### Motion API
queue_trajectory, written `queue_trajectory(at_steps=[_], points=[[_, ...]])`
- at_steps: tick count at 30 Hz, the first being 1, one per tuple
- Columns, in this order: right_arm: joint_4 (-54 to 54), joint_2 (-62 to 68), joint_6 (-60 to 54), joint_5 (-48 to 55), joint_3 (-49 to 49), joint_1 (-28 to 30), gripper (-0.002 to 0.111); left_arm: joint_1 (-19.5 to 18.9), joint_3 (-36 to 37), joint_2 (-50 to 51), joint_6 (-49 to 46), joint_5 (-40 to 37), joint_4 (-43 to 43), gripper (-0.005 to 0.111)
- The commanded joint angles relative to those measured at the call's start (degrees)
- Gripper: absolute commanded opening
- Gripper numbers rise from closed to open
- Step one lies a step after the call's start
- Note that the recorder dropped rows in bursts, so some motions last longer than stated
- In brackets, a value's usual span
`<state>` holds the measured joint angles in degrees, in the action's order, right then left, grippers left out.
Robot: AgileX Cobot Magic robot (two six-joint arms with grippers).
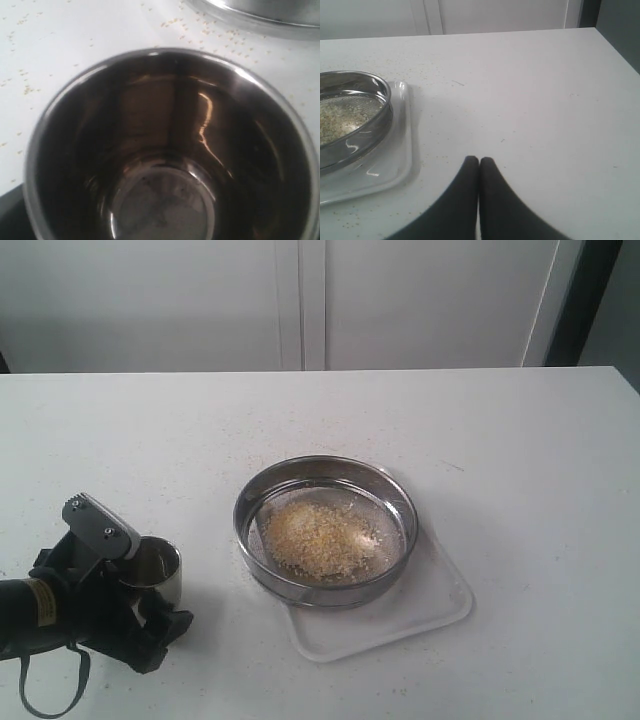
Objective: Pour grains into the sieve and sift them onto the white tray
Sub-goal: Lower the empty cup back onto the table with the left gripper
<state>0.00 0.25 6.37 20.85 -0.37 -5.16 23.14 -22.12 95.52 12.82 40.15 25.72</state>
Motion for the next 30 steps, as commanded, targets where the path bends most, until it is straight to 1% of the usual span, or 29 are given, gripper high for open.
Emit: queue_trajectory(at_steps=[1,17,23,30], points=[[0.0,-0.25,-0.08,-0.78,0.37,-0.11,0.0,-0.2,0.35,-0.14,-0.04,-1.29,0.48,0.096],[0.0,-0.25,-0.08,-0.78,0.37,-0.11,0.0,-0.2,0.35,-0.54,0.21,-1.38,0.48,0.096],[0.0,-0.25,-0.08,-0.78,0.37,-0.11,0.0,-0.2,0.35,-6.07,0.36,-8.02,0.48,0.096],[0.0,-0.25,-0.08,-0.78,0.37,-0.11,0.0,-0.2,0.35,-14.7,0.9,-10.07,0.48,0.096]])
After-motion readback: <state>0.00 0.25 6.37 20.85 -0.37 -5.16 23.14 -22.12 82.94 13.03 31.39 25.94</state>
